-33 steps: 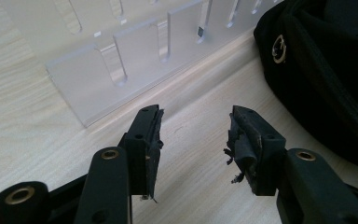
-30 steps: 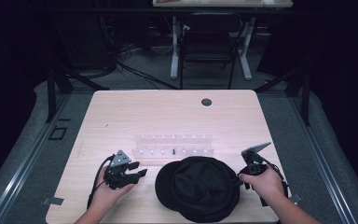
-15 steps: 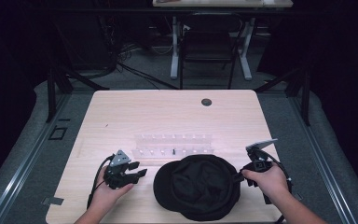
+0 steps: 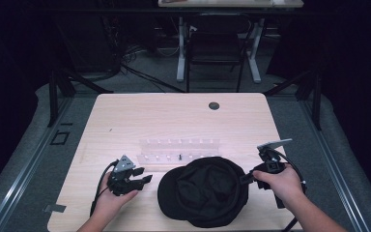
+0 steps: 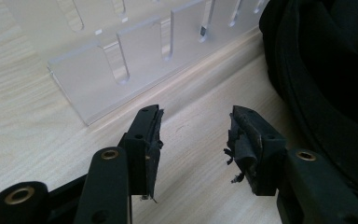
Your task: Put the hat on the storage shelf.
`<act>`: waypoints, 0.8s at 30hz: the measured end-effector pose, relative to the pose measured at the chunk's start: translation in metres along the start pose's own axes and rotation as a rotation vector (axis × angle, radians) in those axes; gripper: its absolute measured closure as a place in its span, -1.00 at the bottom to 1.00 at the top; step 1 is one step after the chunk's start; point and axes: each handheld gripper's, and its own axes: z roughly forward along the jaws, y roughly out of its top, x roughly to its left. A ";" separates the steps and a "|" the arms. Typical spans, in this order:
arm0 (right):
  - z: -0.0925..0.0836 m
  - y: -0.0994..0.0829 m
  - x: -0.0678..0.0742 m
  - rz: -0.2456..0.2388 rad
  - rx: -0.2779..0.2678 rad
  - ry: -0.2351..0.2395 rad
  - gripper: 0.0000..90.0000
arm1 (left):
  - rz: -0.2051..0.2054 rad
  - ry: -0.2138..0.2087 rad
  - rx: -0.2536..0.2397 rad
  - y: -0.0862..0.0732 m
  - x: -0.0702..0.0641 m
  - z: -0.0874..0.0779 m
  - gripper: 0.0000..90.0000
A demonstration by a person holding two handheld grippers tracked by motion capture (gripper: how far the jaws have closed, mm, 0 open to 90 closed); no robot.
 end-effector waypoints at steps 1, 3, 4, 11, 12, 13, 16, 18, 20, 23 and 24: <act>0.000 -0.001 0.002 0.014 -0.020 0.000 0.95 | -0.003 -0.001 0.000 0.000 0.000 0.000 0.18; -0.003 0.000 0.004 0.008 -0.019 0.002 0.95 | -0.005 0.008 -0.007 0.000 -0.001 0.001 0.18; -0.003 0.000 0.005 0.006 -0.024 0.006 0.96 | -0.003 0.002 -0.002 0.000 -0.001 0.000 0.18; -0.011 0.001 0.010 -0.013 0.013 0.019 0.96 | -0.004 0.002 -0.004 0.000 -0.001 0.000 0.18; -0.011 0.001 0.010 -0.020 0.007 0.018 0.95 | -0.001 0.000 0.001 0.000 0.000 0.000 0.18; -0.011 0.001 0.012 -0.009 -0.003 0.016 0.95 | 0.000 0.000 0.000 0.000 0.000 0.000 0.18; -0.015 0.001 0.015 -0.015 -0.007 0.025 0.95 | -0.006 -0.002 0.000 0.000 -0.001 0.000 0.18; -0.018 0.001 0.016 -0.017 0.006 0.039 0.95 | -0.007 0.000 -0.006 0.000 -0.001 0.001 0.18; -0.019 0.001 0.017 -0.015 0.007 0.042 0.95 | -0.006 -0.002 0.001 0.000 -0.001 0.000 0.18; -0.022 0.000 0.020 0.012 -0.009 0.070 0.95 | -0.003 -0.001 0.000 0.000 0.000 0.000 0.18; -0.023 0.001 0.019 0.007 -0.003 0.072 0.95 | -0.003 -0.001 0.001 0.000 0.000 0.000 0.18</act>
